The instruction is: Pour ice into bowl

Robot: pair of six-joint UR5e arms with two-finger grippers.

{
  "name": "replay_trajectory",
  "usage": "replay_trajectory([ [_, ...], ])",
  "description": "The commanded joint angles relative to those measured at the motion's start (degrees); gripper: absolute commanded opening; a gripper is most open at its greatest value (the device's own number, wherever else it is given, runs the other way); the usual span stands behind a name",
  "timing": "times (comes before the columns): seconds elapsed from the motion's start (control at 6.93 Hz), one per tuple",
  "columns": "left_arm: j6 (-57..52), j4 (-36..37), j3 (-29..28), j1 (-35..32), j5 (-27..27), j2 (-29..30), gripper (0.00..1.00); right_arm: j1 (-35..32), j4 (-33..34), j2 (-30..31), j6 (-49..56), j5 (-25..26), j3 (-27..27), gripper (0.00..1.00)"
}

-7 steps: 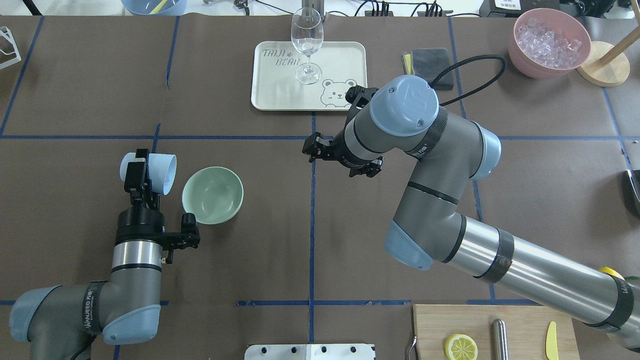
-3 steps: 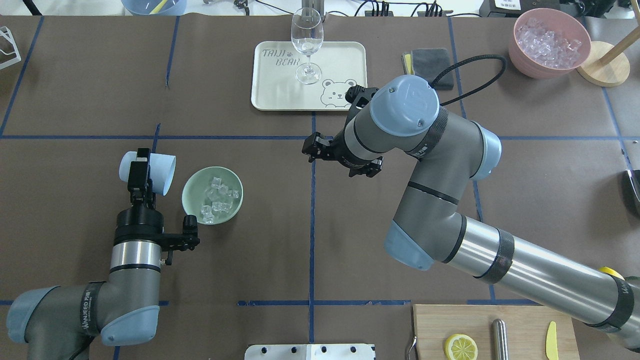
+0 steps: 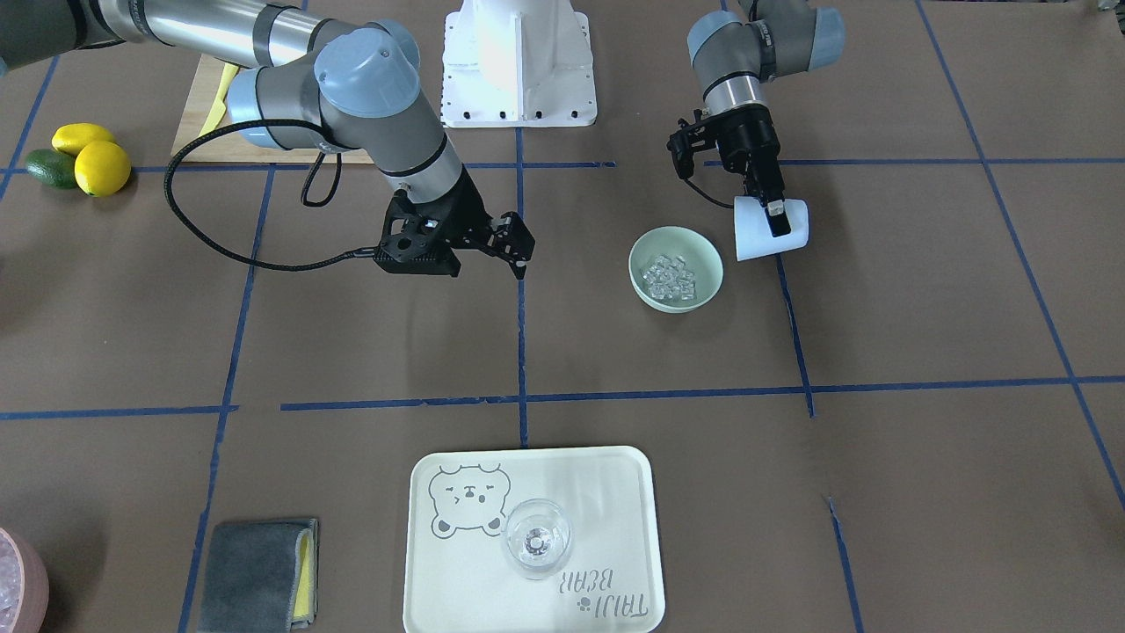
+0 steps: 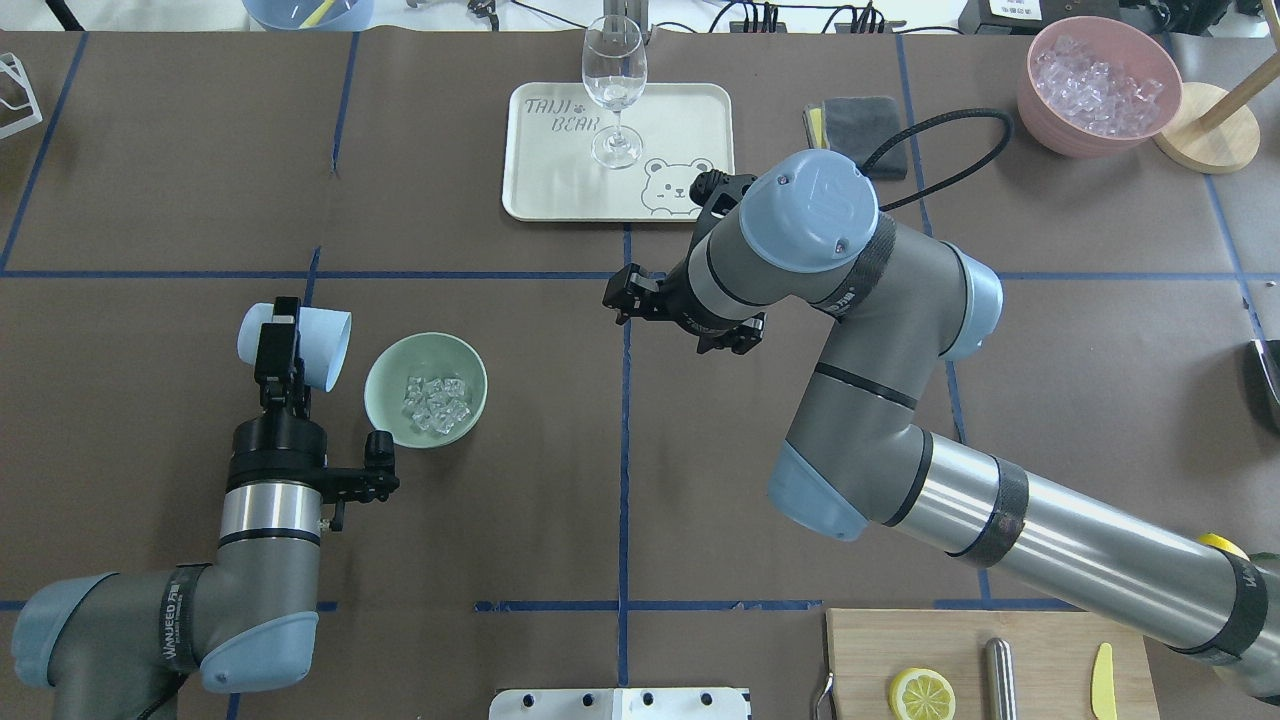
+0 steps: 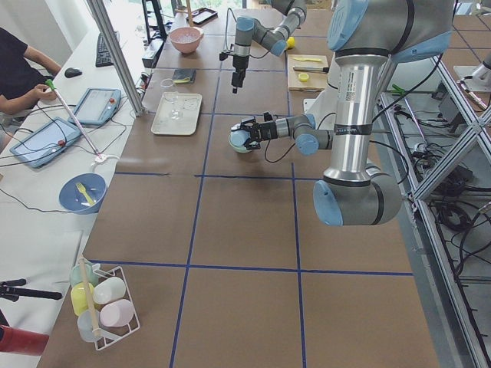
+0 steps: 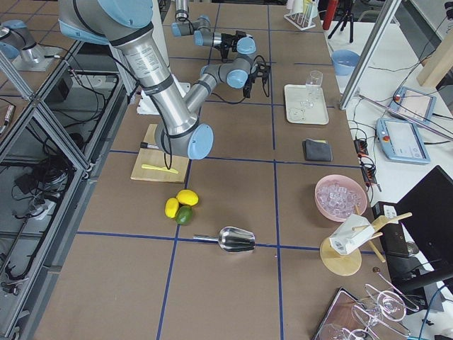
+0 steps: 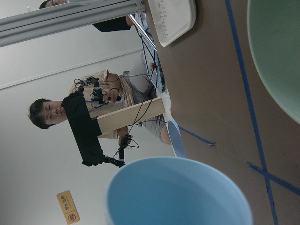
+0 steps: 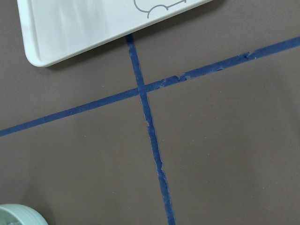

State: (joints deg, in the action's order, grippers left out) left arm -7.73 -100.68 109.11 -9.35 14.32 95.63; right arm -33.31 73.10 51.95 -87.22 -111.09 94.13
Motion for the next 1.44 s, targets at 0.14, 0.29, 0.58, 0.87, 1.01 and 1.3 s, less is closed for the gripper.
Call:
replay_trajectory([
  [0.14,-0.35,0.04,4.33,-0.06,6.46,-0.09,0.00,0.00,-0.06,-0.01,0.03,0.00,0.00,1.00],
  [0.29,-1.92,0.04,8.18,-0.23,9.12,-1.48,0.00,0.00,-0.06,-0.01,0.03,0.00,0.00,1.00],
  [0.58,-6.42,0.04,20.13,-1.11,18.76,-5.97,0.00,0.09,0.03,-0.27,-0.06,0.18,0.00,1.00],
  [0.87,-1.19,-0.57,20.62,-4.00,24.50,-6.16,0.00,0.35,0.11,-0.62,-0.15,0.26,0.00,1.00],
  [1.01,4.08,-1.10,20.70,-6.19,29.14,-7.03,0.00,0.61,0.03,-0.63,-0.23,0.26,0.09,1.00],
  [1.3,6.23,-12.36,20.01,-10.41,36.71,-11.74,0.00,1.40,0.11,-0.98,-0.32,0.44,0.27,1.00],
])
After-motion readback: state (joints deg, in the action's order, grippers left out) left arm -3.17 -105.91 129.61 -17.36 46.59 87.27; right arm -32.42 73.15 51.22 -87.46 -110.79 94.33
